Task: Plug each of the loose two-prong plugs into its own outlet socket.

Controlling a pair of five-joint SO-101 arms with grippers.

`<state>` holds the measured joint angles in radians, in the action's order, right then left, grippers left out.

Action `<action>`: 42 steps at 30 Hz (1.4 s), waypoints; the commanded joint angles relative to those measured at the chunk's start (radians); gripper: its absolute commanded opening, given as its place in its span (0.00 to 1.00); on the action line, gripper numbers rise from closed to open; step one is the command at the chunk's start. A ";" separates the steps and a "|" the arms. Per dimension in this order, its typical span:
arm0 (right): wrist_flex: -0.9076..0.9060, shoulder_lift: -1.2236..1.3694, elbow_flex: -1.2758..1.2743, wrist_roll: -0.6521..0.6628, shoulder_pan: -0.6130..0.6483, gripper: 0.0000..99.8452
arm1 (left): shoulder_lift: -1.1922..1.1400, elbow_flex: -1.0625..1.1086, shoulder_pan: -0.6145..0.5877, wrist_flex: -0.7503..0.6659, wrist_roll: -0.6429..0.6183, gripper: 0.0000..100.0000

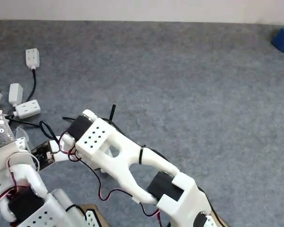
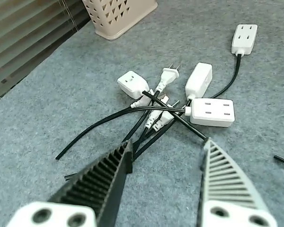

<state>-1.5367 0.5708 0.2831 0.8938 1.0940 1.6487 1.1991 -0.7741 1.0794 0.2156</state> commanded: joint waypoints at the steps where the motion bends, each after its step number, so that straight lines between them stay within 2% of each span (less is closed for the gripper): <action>1: 0.008 0.174 -0.013 -0.069 -0.008 0.01 | 0.001 -0.105 0.010 0.041 -0.003 0.25; 7: -0.096 0.179 -0.015 -0.080 -0.027 0.01 | 0.001 -0.124 0.012 0.049 -0.003 0.25; 13: -0.091 0.180 -0.015 -0.118 -0.125 0.01 | 0.001 -0.124 0.013 0.077 -0.003 0.25; 20: -0.128 0.275 -0.002 -0.120 -0.142 0.01 | 0.001 -0.134 0.050 0.107 -0.003 0.25; 27: -0.223 0.259 0.182 -0.121 -0.217 0.01 | 0.001 -0.145 0.050 0.120 -0.003 0.25; 29: -0.223 0.260 0.252 -0.157 -0.219 0.01 | 0.001 -0.145 0.050 0.120 -0.003 0.25; 42: -0.225 0.460 0.481 -0.172 -0.297 0.01 | 0.001 -0.150 0.048 0.143 -0.003 0.25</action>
<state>-1.7484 0.8562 0.6605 0.8615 0.9682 1.6303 1.1807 -0.7787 1.1500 0.2094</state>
